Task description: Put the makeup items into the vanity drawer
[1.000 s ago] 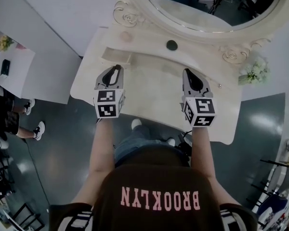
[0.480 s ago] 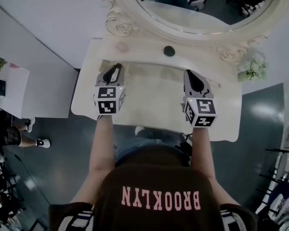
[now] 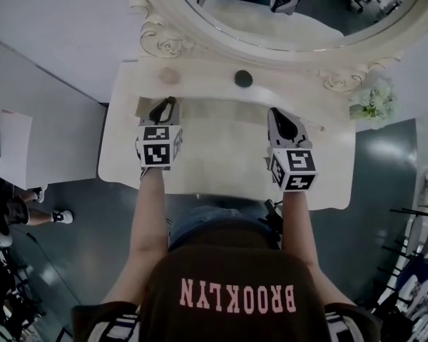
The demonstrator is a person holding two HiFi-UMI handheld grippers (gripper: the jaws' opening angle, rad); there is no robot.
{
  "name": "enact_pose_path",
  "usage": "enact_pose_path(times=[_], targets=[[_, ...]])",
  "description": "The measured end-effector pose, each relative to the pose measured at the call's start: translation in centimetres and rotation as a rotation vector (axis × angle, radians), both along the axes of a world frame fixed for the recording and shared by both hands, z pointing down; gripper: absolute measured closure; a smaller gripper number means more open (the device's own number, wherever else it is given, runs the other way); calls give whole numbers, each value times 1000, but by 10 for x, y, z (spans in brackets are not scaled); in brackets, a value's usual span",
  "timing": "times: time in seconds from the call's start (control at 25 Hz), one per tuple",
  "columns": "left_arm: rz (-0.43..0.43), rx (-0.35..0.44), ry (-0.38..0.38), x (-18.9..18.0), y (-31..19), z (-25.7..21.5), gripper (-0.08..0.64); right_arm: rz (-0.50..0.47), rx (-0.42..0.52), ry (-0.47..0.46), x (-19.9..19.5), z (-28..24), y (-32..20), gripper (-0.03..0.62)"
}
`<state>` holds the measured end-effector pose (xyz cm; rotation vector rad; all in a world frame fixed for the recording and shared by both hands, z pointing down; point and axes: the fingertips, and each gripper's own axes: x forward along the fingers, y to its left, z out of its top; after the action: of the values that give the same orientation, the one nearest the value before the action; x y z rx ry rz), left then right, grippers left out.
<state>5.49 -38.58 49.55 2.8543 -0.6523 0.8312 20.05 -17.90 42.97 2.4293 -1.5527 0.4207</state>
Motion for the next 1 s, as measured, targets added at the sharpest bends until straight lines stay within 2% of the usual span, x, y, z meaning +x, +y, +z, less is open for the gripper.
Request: enact_pose_path(times=[0.4,0.64,0.84,1.0], targets=[[-22,-143,-123,4,-6,29,480,-50,-20,-17,11,8,-31,594],[2,-162,-221,6,-2,41,480,-76,-36,-17,10,9,-39,594],[-23,-192,-231,7,-3,44,479,-73,-34,-21,16,6,-37,594],[-48,-197,-179,6,-6,35,403,-77,-32,-23,18,5,-34,594]])
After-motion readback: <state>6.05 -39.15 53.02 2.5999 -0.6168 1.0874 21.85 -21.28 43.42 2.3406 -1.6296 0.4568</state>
